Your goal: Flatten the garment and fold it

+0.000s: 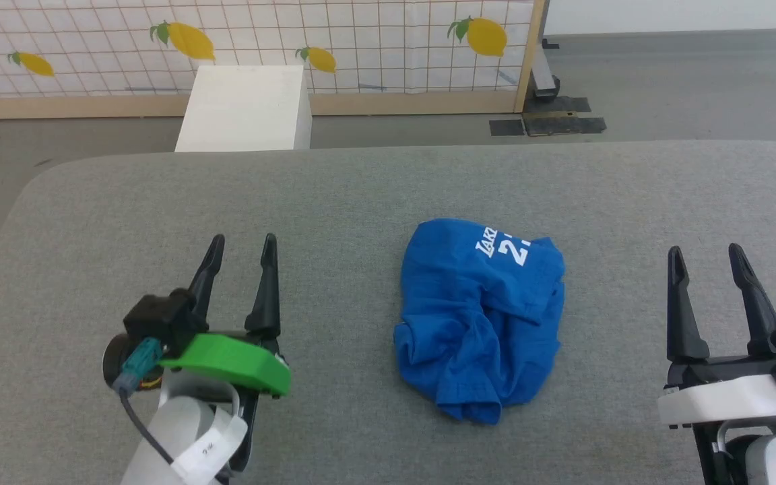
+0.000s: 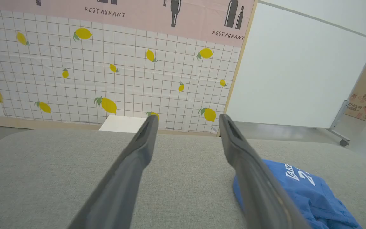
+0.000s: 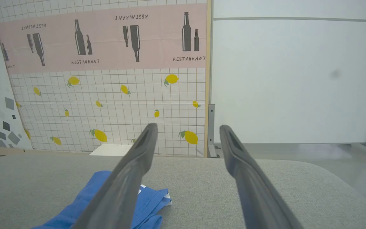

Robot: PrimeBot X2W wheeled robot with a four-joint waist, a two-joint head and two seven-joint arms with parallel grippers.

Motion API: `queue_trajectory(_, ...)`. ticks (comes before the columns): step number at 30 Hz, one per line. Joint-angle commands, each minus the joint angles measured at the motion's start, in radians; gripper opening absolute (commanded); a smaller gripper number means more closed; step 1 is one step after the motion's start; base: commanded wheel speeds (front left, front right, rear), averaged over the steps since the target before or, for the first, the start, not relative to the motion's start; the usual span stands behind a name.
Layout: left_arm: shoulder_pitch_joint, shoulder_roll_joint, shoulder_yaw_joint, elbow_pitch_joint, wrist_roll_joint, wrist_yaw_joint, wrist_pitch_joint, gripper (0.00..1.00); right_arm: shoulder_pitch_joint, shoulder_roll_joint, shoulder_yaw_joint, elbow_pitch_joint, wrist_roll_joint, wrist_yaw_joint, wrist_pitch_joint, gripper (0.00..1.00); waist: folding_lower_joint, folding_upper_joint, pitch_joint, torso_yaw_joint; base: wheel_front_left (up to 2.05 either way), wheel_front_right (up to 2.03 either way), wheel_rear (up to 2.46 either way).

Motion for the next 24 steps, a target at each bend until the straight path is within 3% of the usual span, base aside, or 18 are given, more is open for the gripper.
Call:
queue_trajectory(1, 0.023, -0.011, 0.017, -0.01, 0.019, -0.015, -0.004, 1.0, 0.013, 0.0, 0.003, 0.003, 0.002, -0.001, -0.005, 1.0, 0.0, 0.0, 0.003, 0.004, 0.0, 0.0, 0.0)
queue_trajectory(11, 0.127, -0.066, 0.107, -0.069, 0.091, -0.058, -0.004, 1.0, 0.021, 0.0, 0.014, 0.022, 0.003, -0.001, -0.005, 1.0, 0.0, 0.0, 0.008, 0.008, 0.0, 0.0, 0.0)
queue_trajectory(24, 0.139, -0.085, 0.141, -0.074, 0.12, -0.082, -0.004, 1.0, 0.02, 0.0, 0.023, 0.028, -0.002, -0.001, -0.005, 1.0, 0.0, 0.0, 0.008, 0.026, 0.0, 0.0, 0.0)
